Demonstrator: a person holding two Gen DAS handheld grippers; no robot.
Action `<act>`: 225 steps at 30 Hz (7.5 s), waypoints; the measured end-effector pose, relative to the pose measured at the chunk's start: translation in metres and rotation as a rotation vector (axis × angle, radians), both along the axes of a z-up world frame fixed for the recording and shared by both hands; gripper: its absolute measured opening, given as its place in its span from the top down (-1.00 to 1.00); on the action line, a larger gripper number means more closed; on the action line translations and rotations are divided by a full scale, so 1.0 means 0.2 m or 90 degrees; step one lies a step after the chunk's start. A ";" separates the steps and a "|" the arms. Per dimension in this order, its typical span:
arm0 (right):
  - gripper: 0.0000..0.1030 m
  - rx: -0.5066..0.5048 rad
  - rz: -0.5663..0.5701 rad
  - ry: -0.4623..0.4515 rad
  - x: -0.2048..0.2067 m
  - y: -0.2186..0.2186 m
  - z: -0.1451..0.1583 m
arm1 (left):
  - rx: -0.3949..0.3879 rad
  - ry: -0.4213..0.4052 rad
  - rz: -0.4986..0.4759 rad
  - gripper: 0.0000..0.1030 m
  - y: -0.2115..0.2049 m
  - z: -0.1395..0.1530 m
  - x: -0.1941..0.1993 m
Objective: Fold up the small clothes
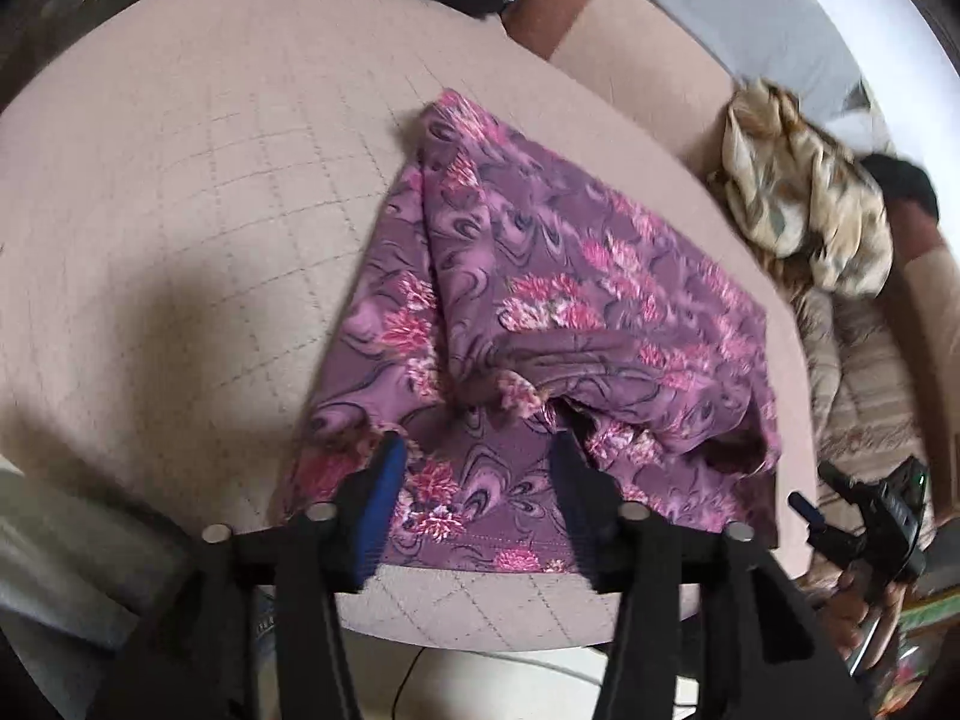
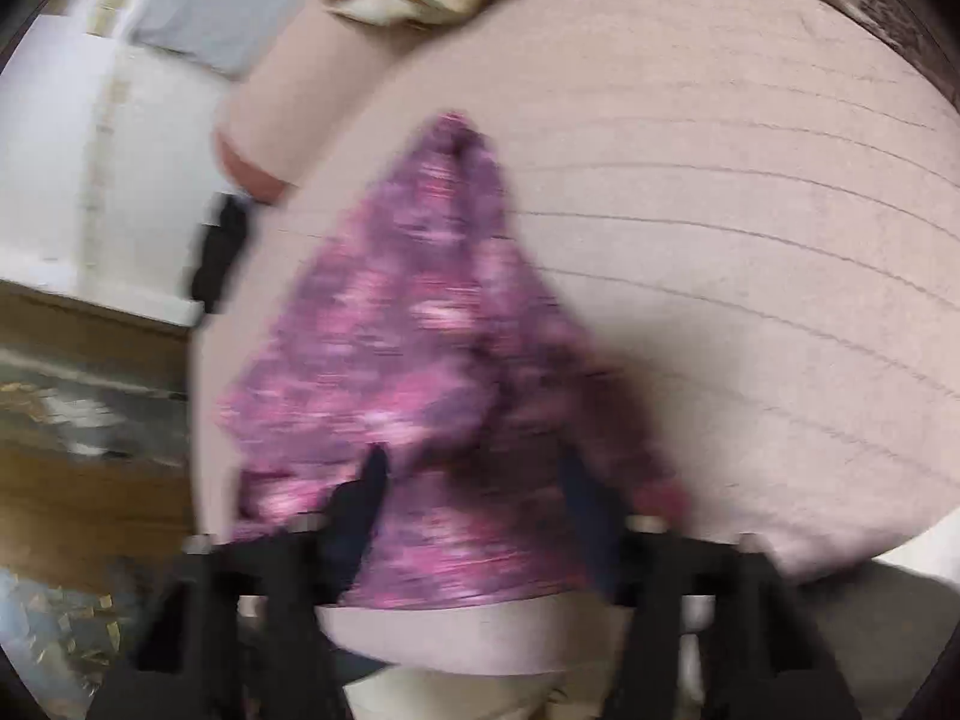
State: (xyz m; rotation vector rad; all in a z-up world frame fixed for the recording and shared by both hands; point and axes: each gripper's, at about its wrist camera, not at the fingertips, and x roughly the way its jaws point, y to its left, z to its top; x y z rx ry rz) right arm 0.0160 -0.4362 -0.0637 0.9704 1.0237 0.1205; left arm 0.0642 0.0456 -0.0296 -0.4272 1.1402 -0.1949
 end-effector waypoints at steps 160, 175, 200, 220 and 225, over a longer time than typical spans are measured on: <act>0.70 0.015 0.382 -0.142 0.97 1.39 0.44 | 0.057 -0.194 -0.151 0.77 -0.79 0.42 -0.15; 0.70 0.114 0.082 -0.122 0.53 0.08 0.20 | 0.107 -0.155 -0.382 0.77 -1.77 0.29 0.05; 0.26 -0.112 0.107 0.048 0.34 0.12 -0.02 | 0.053 -0.013 -0.206 -0.06 -1.26 -0.09 0.15; 0.01 0.009 0.026 0.116 0.06 -0.07 -0.27 | -0.085 0.087 -0.187 -0.37 -1.15 -0.34 0.04; 0.70 0.015 0.046 0.116 0.07 -0.01 -0.31 | -0.126 0.103 -0.196 0.76 -1.07 -0.31 0.07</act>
